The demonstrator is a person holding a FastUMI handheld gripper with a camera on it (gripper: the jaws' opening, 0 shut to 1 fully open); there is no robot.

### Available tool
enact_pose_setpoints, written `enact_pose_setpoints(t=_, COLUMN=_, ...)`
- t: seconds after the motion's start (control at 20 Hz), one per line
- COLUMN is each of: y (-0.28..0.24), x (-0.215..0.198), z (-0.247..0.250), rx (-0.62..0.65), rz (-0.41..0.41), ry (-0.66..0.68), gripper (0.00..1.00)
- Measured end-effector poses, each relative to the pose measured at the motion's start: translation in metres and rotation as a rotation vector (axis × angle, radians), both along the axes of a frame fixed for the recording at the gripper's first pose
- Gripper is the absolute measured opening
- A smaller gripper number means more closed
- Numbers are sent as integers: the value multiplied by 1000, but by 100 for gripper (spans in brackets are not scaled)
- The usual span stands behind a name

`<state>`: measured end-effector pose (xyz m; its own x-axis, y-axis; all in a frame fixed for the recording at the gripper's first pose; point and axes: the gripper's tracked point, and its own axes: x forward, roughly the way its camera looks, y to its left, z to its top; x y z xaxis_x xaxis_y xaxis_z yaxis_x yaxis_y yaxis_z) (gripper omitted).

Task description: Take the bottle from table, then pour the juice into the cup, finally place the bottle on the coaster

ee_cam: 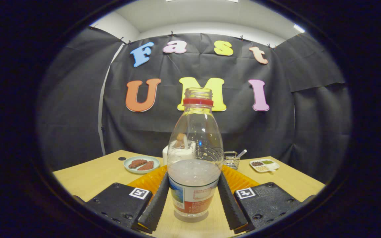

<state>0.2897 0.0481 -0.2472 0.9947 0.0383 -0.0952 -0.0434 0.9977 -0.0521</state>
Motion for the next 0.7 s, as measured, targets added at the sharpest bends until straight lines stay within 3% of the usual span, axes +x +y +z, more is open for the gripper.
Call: enact_pose_setpoints(t=0.7, y=-4, x=25, z=-79, rx=10, rz=-30, ry=58, gripper=82)
